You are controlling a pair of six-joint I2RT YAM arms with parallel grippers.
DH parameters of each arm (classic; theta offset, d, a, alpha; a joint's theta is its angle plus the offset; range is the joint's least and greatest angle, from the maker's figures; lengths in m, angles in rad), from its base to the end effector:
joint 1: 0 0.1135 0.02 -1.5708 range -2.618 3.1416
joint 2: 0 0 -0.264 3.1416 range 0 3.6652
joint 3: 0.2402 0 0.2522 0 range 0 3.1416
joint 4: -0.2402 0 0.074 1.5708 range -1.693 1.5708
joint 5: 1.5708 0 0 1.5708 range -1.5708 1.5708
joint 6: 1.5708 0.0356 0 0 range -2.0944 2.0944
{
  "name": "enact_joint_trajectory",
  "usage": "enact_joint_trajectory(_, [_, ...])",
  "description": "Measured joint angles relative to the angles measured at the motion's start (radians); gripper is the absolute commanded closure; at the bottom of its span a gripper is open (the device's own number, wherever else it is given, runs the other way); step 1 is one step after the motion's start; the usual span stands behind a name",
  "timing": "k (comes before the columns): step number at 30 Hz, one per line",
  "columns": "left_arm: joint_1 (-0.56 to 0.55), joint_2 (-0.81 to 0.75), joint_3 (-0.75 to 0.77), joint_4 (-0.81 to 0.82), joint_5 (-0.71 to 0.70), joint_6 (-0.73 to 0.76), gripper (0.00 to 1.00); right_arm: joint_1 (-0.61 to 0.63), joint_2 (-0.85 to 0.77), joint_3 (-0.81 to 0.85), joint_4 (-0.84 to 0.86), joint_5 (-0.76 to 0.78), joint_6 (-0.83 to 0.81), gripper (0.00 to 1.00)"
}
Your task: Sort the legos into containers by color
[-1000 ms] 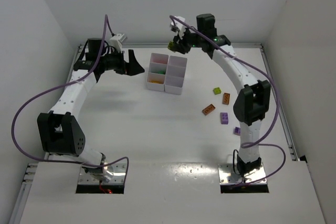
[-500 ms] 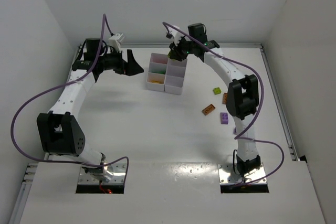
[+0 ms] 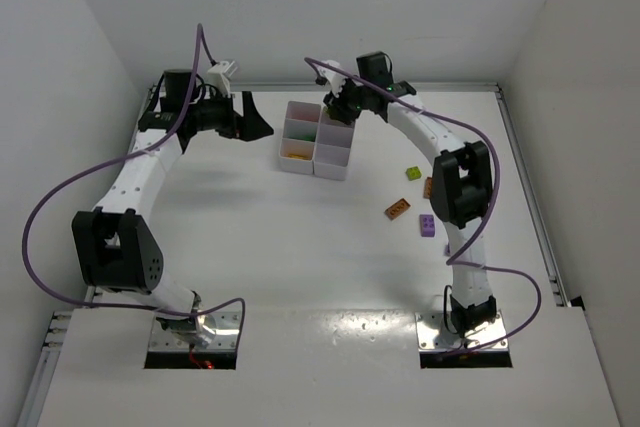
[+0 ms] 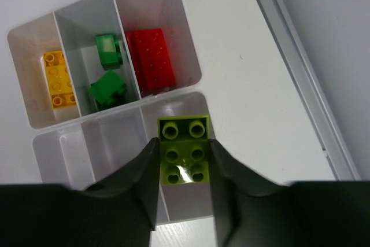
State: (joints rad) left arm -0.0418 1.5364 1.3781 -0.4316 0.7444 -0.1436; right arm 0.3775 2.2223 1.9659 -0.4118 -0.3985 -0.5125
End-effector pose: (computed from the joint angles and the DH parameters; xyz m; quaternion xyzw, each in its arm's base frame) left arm 0.3442 -0.0385 0.3422 0.1293 0.8294 -0.3600 0.4072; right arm 0.4747 0.2031 0.2532 -0.4576 0.7590 0.1489 0.4385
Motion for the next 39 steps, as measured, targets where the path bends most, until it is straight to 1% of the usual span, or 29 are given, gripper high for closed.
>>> enact_joint_trajectory(4, [0.001, 0.004, 0.001, 0.000, 0.000, 0.000, 0.00, 0.000, -0.001, -0.026, 0.018, 0.009, -0.006, 0.42])
enact_joint_trajectory(6, [0.002, 0.004, 0.001, 0.000, 0.000, 0.000, 0.00, 0.000, -0.005, -0.051, 0.033, 0.016, 0.003, 0.39])
enact_joint_trajectory(10, [0.001, 0.004, 0.001, 0.000, 0.003, 0.000, 0.00, -0.001, -0.051, -0.125, 0.081, 0.033, 0.055, 0.39])
enact_joint_trajectory(13, [-0.008, 0.004, 0.001, 0.000, 0.004, 0.000, 0.00, -0.011, -0.145, -0.214, 0.106, 0.058, 0.146, 0.39])
enact_joint_trajectory(15, [-0.018, 0.004, 0.001, 0.000, 0.002, 0.000, 0.00, -0.034, -0.248, -0.298, 0.128, 0.067, 0.206, 0.40])
enact_joint_trajectory(20, [-0.049, 0.004, 0.001, 0.001, -0.002, 0.000, 0.00, -0.179, -0.540, -0.517, 0.132, 0.088, 0.278, 0.42])
enact_joint_trajectory(23, [-0.062, 0.004, 0.001, 0.001, -0.010, 0.000, 0.00, -0.257, -0.610, -0.597, 0.102, 0.104, 0.291, 0.42])
enact_joint_trajectory(25, [-0.071, 0.005, 0.001, 0.001, -0.023, 0.000, 0.00, -0.278, -0.602, -0.652, 0.084, 0.109, 0.307, 0.42])
enact_joint_trajectory(28, [-0.091, 0.018, 0.019, -0.005, -0.039, 0.008, 0.00, -0.304, -0.526, -0.737, 0.037, 0.114, 0.338, 0.37])
enact_joint_trajectory(29, [-0.097, 0.027, 0.029, -0.006, -0.045, 0.010, 0.00, -0.309, -0.495, -0.758, 0.024, 0.121, 0.347, 0.32])
enact_joint_trajectory(30, [-0.104, 0.034, 0.038, -0.006, -0.050, 0.012, 0.00, -0.314, -0.469, -0.777, 0.017, 0.128, 0.358, 0.30])
enact_joint_trajectory(33, [-0.119, 0.045, 0.048, -0.007, -0.067, 0.015, 0.00, -0.322, -0.422, -0.802, 0.000, 0.152, 0.380, 0.27])
enact_joint_trajectory(39, [-0.129, 0.050, 0.054, -0.009, -0.087, 0.028, 0.00, -0.328, -0.384, -0.788, 0.026, 0.172, 0.395, 0.27])
